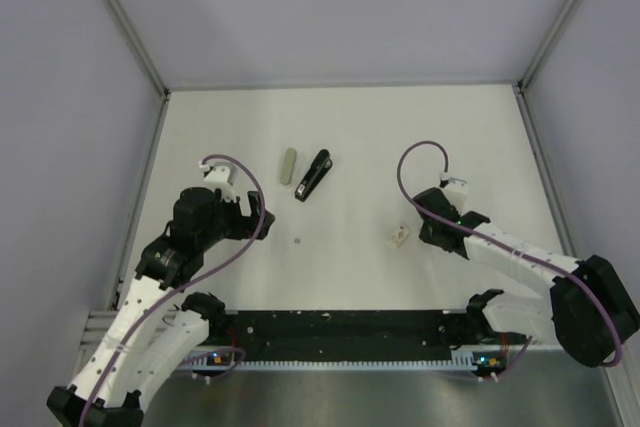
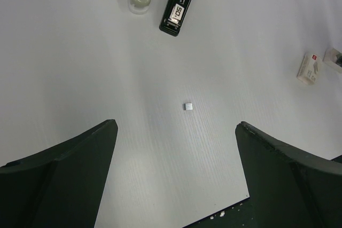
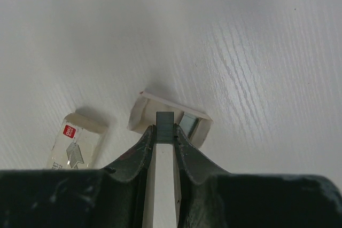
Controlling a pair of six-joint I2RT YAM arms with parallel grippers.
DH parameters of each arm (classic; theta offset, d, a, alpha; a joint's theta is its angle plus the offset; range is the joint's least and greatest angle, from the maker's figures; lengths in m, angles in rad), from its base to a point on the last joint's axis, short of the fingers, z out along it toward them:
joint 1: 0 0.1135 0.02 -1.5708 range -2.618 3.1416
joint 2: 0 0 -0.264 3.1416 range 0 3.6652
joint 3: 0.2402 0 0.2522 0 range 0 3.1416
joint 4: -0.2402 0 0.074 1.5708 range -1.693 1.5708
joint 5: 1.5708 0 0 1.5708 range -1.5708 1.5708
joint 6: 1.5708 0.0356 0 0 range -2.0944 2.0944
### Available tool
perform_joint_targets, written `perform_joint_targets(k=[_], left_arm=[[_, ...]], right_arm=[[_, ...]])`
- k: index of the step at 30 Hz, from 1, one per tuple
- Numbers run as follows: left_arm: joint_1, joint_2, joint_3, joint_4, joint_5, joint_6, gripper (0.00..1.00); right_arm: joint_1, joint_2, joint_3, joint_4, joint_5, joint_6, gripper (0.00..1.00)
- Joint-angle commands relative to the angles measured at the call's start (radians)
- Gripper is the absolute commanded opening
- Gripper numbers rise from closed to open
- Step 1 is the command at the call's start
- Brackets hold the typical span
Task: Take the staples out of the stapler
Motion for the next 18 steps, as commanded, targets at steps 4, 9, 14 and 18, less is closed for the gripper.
perform_joint_targets(k=[4, 9, 14, 18], left_arm=[[-0.002, -0.001, -0.01, 0.041, 0.004, 0.007, 0.99], [-0.002, 0.001, -0.008, 0.042, 0.004, 0.007, 0.99], [-0.002, 0.001, -0.01, 0.042, 0.004, 0.007, 0.99], [-0.002, 0.002, -0.01, 0.042, 0.004, 0.007, 0.99]], right_arm=[[-0.011, 0.008, -0.006, 0.04, 0.017, 0.016, 0.15], [-0.012, 0.01, -0.001, 0.043, 0.028, 0.013, 0.16], [-0.011, 0.019, 0.011, 0.05, 0.032, -0.007, 0.16], [-0.013, 0.021, 0.016, 0.053, 0.044, -0.018, 0.18]])
